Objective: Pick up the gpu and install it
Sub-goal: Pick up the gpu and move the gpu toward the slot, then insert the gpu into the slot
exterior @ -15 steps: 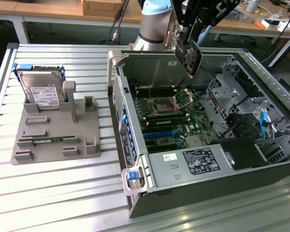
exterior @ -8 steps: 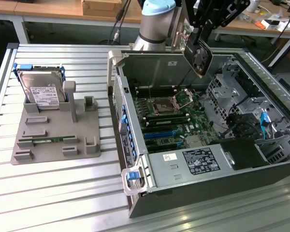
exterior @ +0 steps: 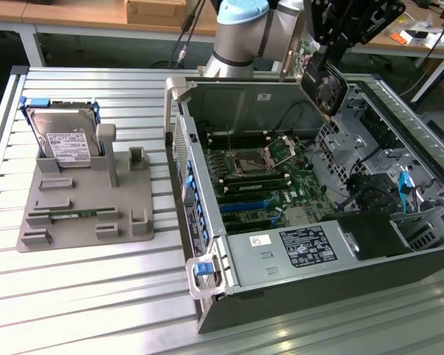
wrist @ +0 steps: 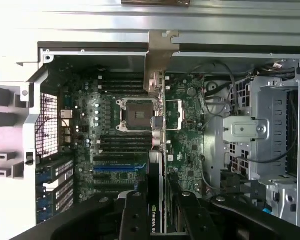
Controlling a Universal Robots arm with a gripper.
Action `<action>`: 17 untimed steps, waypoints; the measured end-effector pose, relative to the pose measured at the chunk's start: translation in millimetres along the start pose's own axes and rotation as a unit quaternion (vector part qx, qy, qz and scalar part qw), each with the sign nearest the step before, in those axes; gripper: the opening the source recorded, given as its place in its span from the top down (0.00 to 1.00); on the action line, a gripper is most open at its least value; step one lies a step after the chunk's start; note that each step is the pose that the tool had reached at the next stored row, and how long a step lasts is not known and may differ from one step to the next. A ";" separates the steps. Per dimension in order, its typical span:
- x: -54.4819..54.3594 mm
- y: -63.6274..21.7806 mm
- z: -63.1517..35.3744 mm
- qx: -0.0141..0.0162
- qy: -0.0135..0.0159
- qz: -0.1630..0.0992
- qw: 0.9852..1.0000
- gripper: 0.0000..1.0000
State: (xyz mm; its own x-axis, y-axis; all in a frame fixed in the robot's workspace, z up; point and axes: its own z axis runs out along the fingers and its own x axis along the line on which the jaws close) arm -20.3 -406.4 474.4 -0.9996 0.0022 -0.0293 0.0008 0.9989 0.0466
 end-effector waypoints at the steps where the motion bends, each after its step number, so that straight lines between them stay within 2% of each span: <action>1: -2.1 -1.8 0.2 0.000 0.000 0.000 1.000 0.73; 8: -18.6 -19.6 2.1 0.000 0.000 0.000 1.000 0.73; 17: -19.8 -21.6 2.2 0.000 0.000 0.000 1.000 0.73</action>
State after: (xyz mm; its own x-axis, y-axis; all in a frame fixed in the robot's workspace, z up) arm -0.5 -427.9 471.8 -0.9996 0.0022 -0.0292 0.0008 0.9989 0.0466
